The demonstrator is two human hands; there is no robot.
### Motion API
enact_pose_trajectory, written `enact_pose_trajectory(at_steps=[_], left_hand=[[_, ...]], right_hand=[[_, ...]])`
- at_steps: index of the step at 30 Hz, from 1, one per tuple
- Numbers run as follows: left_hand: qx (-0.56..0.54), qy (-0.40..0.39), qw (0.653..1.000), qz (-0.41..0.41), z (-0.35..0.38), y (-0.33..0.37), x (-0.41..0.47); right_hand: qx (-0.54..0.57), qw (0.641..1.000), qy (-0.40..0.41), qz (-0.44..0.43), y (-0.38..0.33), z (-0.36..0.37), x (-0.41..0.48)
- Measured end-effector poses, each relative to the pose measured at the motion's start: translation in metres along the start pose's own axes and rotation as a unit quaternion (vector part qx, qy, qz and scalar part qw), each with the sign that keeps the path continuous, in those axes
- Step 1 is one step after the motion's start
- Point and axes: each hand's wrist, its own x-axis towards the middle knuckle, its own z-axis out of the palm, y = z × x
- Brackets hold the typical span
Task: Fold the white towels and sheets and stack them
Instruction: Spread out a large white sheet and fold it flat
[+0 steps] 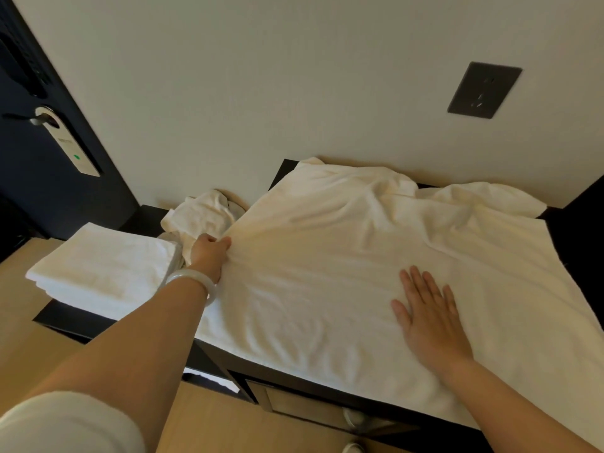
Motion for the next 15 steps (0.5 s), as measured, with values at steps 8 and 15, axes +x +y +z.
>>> enact_pose_trajectory(at_steps=[8,15], left_hand=[[-0.145,-0.211,0.960,-0.115,-0.042,0.004,0.016],[0.393,0.066,0.905,0.148,-0.013,0.012,0.013]], right_hand=[[0.008,1.000,-0.001,-0.001,-0.002,-0.002,-0.001],[0.003,1.000,0.005,0.001,-0.004,-0.004,-0.002]])
